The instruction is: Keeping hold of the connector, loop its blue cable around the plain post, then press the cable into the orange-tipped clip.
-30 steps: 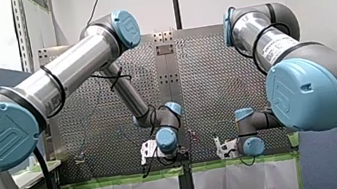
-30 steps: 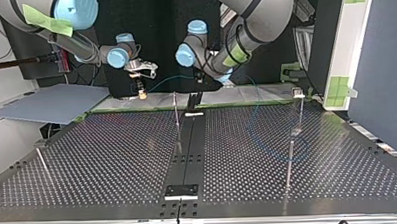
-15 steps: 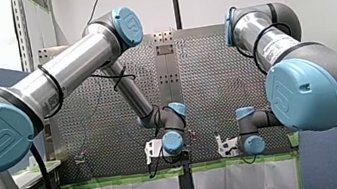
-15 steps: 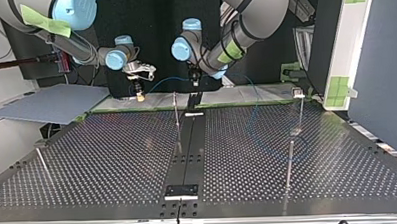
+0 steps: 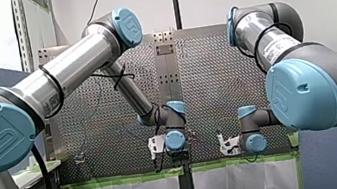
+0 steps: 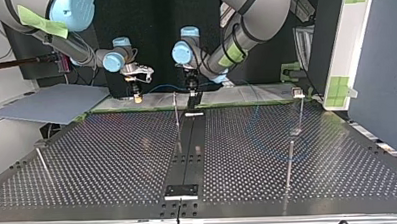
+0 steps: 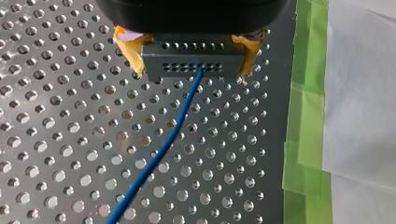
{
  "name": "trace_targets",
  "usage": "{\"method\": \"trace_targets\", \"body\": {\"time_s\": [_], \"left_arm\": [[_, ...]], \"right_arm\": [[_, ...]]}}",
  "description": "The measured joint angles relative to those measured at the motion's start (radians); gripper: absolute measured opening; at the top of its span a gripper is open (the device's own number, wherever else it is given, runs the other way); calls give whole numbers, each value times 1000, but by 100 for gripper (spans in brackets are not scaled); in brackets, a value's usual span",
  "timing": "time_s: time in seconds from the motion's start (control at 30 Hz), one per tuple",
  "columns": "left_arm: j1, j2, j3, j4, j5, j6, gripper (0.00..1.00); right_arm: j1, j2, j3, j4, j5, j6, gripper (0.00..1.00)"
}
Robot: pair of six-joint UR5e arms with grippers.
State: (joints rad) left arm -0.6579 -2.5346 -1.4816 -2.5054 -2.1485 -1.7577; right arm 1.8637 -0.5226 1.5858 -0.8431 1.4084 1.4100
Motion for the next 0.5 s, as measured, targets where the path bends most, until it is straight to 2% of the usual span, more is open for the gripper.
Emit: {"method": "trace_targets", "body": {"time_s": [0.5], "left_arm": [[14, -2, 3, 12, 31, -7, 0]], "right_arm": [[-2, 0, -7, 8, 0, 3, 0]]}}
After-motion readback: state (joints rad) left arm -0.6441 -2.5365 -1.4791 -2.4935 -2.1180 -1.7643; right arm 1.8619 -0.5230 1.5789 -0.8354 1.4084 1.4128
